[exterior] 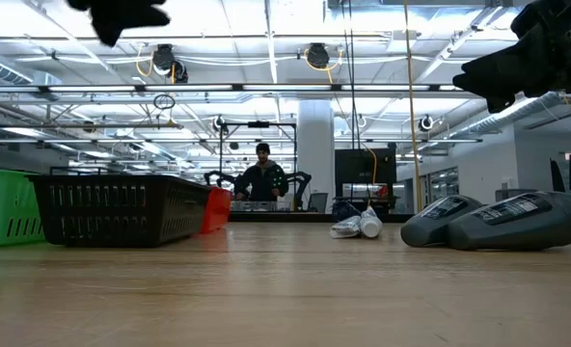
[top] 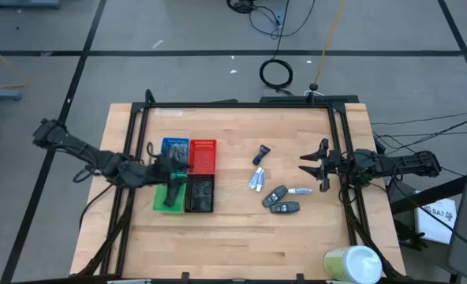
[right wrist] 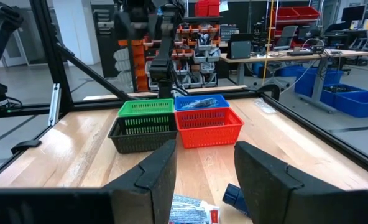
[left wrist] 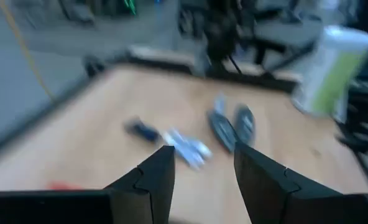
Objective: Pick & Place Travel size toiletries
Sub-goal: Put the blue shave cream into the green bin
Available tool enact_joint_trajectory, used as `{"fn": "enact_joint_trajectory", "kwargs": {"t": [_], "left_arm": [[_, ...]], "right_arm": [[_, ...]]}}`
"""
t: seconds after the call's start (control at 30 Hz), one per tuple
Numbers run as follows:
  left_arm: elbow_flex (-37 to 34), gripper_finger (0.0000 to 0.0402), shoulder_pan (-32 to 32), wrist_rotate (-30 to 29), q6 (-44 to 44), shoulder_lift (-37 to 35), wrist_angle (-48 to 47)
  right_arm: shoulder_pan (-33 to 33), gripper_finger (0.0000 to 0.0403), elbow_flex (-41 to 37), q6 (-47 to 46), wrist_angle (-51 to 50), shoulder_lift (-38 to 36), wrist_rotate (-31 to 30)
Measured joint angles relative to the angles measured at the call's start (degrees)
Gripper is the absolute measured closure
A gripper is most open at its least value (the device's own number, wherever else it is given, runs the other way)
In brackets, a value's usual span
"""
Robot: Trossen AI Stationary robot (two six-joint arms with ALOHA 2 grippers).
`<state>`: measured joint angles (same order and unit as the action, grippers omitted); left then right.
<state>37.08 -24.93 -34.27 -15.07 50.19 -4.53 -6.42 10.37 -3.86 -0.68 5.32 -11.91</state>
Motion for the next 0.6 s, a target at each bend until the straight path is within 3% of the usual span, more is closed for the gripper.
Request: {"fn": "enact_joint_trajectory", "kwargs": {"t": [0.27,0.37,0.43,0.6], "left_arm": [[0.0,0.0240,4.4,-1.9,14.5,0.0,11.5],[0.0,0.0240,5.6,-1.9,15.8,0.0,11.9],[0.0,0.0240,6.2,-1.9,16.1,0.0,11.8],[0.0,0.0240,7.1,-1.9,16.1,0.0,11.5]], "right_arm": [[0.0,0.0252,0.0,0.0,0.0,0.0,0.0],[0.0,0.0252,-0.7,-0.4,1.0,0.1,-1.2],[0.0,0.0252,-2.7,-1.3,5.4,0.9,-5.2],[0.4,0.0251,-3.4,2.5,13.1,7.3,-9.1]]}}
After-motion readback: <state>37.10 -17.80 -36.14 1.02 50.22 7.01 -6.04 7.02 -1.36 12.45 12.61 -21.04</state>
